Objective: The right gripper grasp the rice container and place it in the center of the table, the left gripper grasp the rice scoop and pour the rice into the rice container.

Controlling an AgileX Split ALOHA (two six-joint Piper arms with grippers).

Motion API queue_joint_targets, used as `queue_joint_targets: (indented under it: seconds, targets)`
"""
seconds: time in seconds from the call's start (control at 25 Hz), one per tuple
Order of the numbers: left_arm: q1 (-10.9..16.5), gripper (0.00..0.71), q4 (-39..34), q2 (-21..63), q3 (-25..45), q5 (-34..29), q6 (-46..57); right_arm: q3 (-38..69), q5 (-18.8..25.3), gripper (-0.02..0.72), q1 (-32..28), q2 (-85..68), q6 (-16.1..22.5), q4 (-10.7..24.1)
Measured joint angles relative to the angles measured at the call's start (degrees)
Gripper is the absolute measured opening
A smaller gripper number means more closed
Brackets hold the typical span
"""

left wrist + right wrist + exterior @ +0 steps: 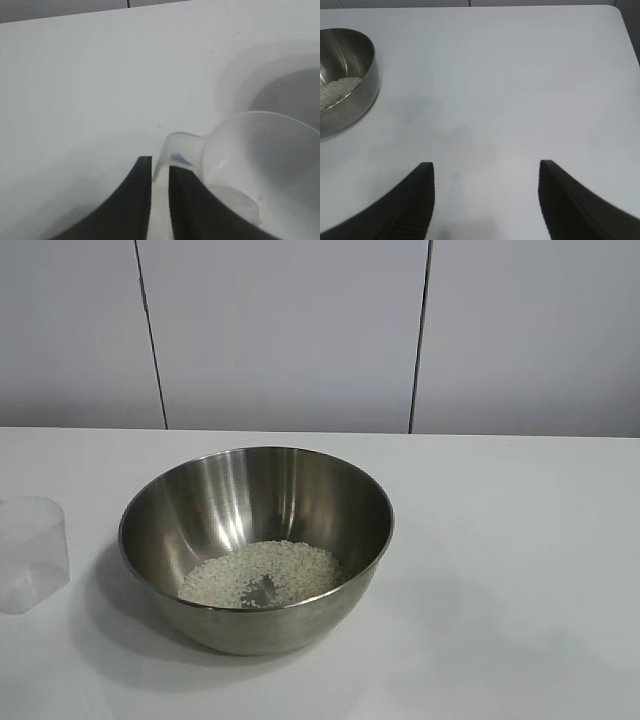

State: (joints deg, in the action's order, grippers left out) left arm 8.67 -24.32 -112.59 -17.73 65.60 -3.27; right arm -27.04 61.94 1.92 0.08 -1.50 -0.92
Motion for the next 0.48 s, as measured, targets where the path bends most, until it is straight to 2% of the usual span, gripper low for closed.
queue_joint_targets:
  seconds: [0.2, 0.48]
  targets:
    - [0.0, 0.312, 0.51, 0.0, 1.63, 0.28, 1.95, 0.0, 0.0, 0.421, 0.0, 0.0, 0.0, 0.0]
    - [0.0, 0.349, 7.3, 0.0, 5.46, 0.35, 2.7, 0.0, 0.0, 0.421, 0.0, 0.0, 0.0, 0.0]
